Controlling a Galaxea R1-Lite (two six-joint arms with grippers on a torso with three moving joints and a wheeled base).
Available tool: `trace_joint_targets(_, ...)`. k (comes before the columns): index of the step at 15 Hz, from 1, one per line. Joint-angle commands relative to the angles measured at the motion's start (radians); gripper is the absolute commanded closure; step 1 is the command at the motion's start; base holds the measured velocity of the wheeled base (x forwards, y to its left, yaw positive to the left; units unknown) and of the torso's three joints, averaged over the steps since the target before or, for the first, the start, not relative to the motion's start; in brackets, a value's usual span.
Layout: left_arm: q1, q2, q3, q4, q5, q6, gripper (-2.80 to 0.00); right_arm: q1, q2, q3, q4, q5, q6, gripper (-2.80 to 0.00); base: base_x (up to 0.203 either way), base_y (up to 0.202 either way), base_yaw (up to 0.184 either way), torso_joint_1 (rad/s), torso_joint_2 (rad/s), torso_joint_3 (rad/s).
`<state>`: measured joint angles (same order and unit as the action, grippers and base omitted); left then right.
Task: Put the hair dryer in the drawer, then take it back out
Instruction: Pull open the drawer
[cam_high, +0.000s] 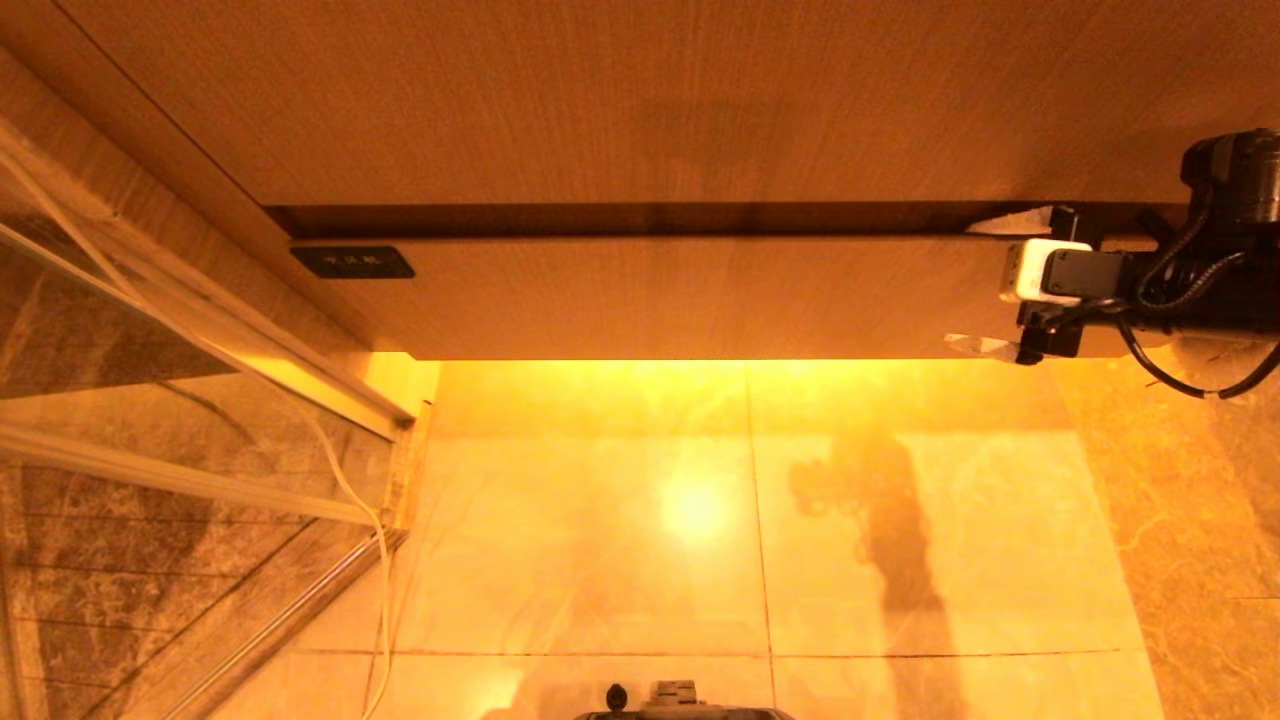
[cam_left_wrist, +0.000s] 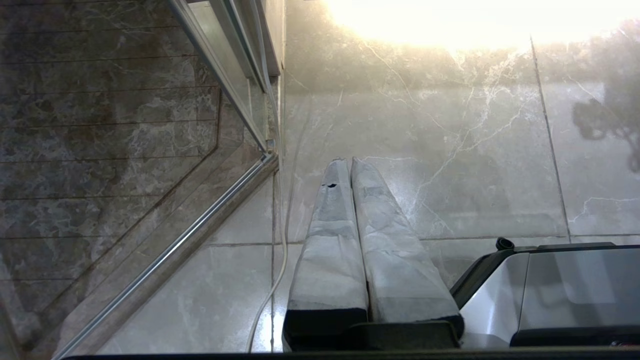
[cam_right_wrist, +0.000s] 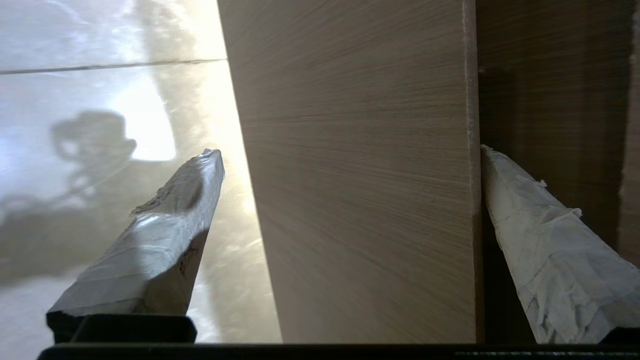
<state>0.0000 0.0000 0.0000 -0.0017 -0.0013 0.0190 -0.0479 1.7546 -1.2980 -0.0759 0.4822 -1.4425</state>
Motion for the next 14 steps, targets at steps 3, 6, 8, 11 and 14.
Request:
trace_joint_targets(3, 0.000, 0.000, 0.002, 0.000, 0.000, 0.000, 0.00, -0.001, -0.028, 0.006, 0.067, -0.050, -0.006, -2.80, 0.000, 0.000, 0.000, 0.000, 0.00, 0.000)
trace_joint_targets(6, 0.000, 0.000, 0.002, 0.000, 0.000, 0.001, 0.00, -0.003, -0.074, 0.013, 0.178, -0.067, -0.012, -2.80, 0.000, 0.000, 0.000, 0.000, 0.00, 0.000)
trace_joint_targets(8, 0.000, 0.000, 0.002, 0.000, 0.000, 0.001, 0.00, -0.004, -0.112, 0.057, 0.205, -0.089, -0.012, -2.80, 0.000, 0.000, 0.000, 0.000, 0.00, 0.000)
trace_joint_targets(11, 0.000, 0.000, 0.002, 0.000, 0.000, -0.001, 0.00, -0.003, -0.169, 0.099, 0.222, -0.133, -0.002, -2.80, 0.000, 0.000, 0.000, 0.000, 0.00, 0.000)
trace_joint_targets(14, 0.000, 0.000, 0.002, 0.000, 0.000, 0.001, 0.00, -0.017, -0.260, 0.133, 0.342, -0.207, 0.002, -2.80, 0.000, 0.000, 0.000, 0.000, 0.00, 0.000)
